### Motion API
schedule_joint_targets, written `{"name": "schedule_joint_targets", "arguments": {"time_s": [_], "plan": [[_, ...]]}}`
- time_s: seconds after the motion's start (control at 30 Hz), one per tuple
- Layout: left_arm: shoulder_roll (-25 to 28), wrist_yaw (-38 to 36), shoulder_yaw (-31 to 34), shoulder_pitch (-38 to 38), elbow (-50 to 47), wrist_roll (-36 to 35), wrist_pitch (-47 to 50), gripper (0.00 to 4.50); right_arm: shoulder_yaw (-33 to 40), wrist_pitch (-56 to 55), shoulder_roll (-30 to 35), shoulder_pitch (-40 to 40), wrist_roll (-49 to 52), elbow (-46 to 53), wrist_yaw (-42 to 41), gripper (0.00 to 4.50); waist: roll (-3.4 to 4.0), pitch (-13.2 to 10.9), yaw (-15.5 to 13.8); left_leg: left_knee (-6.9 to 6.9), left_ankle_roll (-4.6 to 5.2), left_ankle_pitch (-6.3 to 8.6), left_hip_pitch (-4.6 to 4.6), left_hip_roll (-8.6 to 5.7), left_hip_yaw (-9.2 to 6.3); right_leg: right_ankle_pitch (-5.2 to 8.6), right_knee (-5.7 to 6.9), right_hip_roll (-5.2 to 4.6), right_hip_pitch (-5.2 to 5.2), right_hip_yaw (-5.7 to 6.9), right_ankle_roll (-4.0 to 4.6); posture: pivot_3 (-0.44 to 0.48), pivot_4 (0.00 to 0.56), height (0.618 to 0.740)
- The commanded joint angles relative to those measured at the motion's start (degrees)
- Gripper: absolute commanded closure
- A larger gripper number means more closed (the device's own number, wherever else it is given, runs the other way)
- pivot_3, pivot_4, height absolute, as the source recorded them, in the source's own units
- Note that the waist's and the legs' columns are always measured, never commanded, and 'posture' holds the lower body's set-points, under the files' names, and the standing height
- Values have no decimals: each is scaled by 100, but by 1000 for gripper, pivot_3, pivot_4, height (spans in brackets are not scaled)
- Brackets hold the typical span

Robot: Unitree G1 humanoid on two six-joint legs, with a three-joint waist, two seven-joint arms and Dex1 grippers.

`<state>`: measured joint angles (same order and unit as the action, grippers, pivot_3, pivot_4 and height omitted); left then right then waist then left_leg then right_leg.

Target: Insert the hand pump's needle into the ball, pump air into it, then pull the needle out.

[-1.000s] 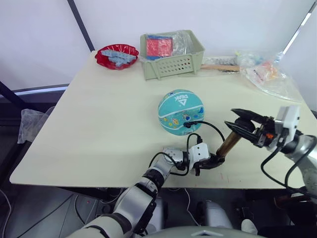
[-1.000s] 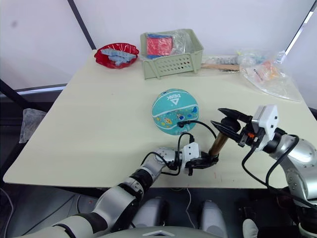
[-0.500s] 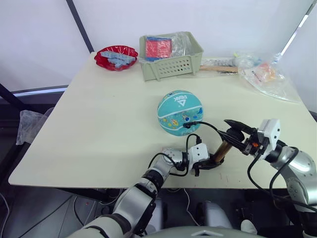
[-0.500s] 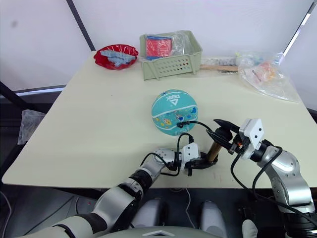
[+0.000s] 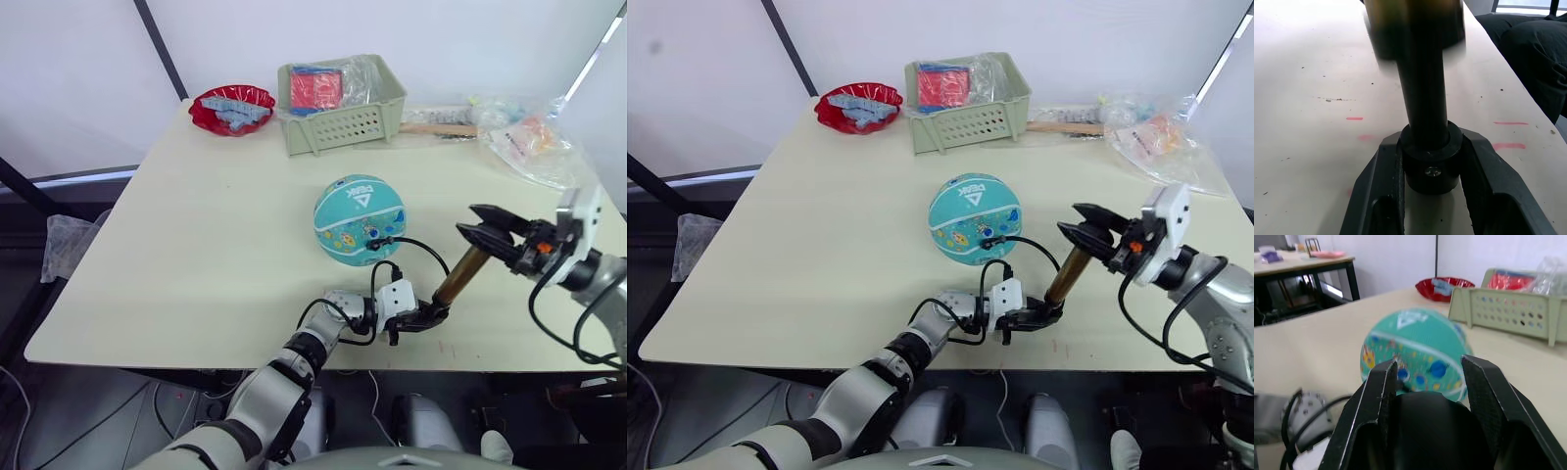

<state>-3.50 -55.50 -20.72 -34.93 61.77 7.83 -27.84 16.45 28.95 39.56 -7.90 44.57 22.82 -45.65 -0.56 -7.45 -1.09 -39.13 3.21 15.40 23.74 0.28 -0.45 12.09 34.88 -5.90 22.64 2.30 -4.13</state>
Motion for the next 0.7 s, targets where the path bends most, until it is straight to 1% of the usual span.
{"name": "schedule_joint_targets", "arguments": {"time_s": [0.03,0.23,0.43,0.57,0.7], "plan": [[179,-49,-311,279,436,436,235,3466,736,166,187,-490,874,346,135,2937,4,-6,-1,0,0,0,1,0,0,0,0,0,0,0,0,0,150,738],[194,-59,-312,276,438,435,230,3466,1064,469,512,-1038,1312,315,338,2937,14,-20,-2,0,0,0,5,-1,4,0,-1,-1,1,-2,-1,0,150,738],[207,-67,-311,283,436,434,230,3466,1149,646,706,-1167,1466,326,380,2937,13,-22,-8,0,0,0,6,-1,4,0,-1,-2,1,-1,-1,0,150,738],[209,-77,-312,283,427,431,227,3466,905,636,662,-864,1301,524,349,2937,13,-22,-8,0,0,0,5,-1,3,0,0,-1,1,-1,-1,0,150,738],[213,-81,-312,282,423,428,228,3466,448,370,642,-227,612,593,34,2937,-3,-11,-10,1,0,0,1,0,-1,0,-1,2,-2,1,-1,0,150,738]]}}
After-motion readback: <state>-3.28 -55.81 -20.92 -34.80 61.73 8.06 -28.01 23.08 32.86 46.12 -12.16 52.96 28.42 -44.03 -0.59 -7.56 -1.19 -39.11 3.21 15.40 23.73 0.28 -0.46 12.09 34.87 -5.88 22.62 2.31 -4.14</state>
